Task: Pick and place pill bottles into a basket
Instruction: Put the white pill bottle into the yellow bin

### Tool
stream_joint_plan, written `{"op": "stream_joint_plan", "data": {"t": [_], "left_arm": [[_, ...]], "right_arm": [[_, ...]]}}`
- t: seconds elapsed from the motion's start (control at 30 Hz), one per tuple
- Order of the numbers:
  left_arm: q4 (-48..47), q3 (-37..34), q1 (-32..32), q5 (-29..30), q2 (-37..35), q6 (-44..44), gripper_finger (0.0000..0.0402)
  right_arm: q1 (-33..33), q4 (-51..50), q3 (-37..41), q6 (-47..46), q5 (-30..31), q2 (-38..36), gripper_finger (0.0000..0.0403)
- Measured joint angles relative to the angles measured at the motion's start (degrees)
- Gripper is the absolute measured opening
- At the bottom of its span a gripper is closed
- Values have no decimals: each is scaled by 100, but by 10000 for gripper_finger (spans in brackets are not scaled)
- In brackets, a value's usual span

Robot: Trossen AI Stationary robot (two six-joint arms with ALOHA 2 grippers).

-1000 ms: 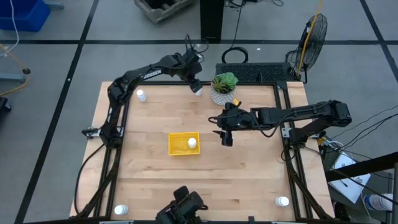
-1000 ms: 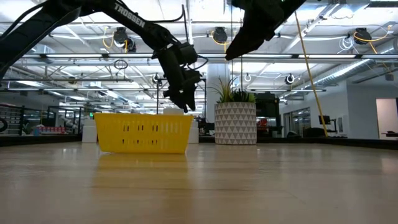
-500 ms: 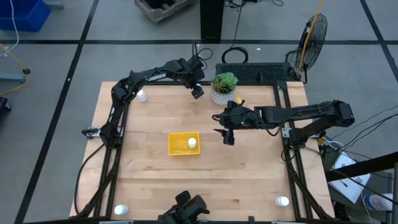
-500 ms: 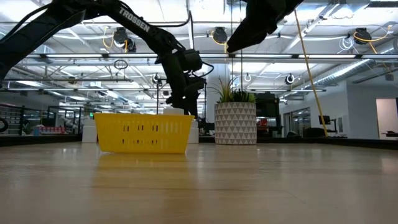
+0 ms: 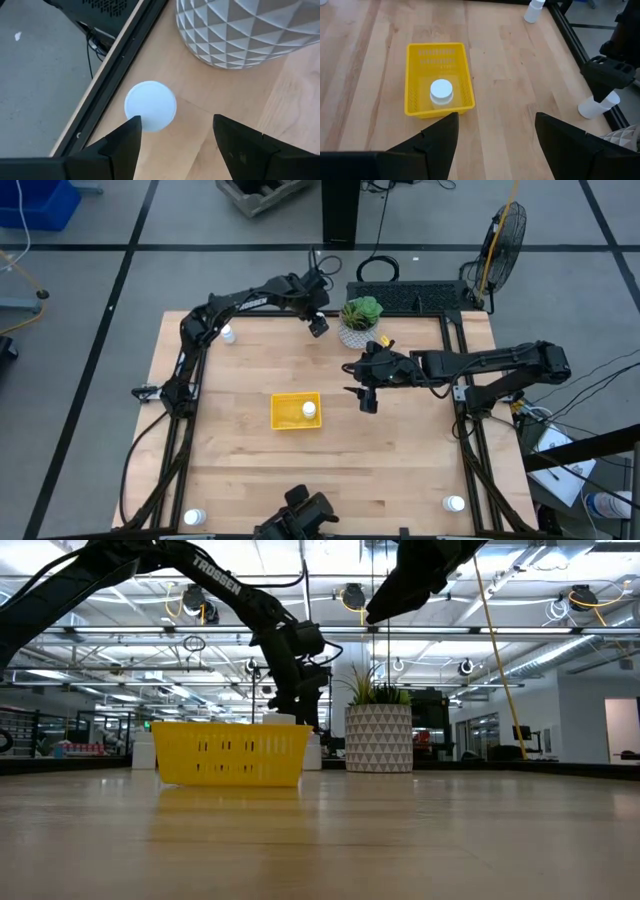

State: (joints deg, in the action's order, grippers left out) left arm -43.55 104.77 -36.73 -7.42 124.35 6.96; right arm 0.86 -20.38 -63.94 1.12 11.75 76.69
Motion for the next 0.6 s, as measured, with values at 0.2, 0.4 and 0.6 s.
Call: {"op": "stream_joint_plan", "data": {"t": [0.2,0.4,0.6], "left_arm": [[31,0,14,-9,-11,75,253],[36,0,13,-4,-17,146,253],[179,93,-15,147,-19,240,253]], "right_arm": [[-50,0,0,94,4,0,254],[-95,-2,0,130,2,0,254],[-94,-57,0,149,0,0,254]]}}
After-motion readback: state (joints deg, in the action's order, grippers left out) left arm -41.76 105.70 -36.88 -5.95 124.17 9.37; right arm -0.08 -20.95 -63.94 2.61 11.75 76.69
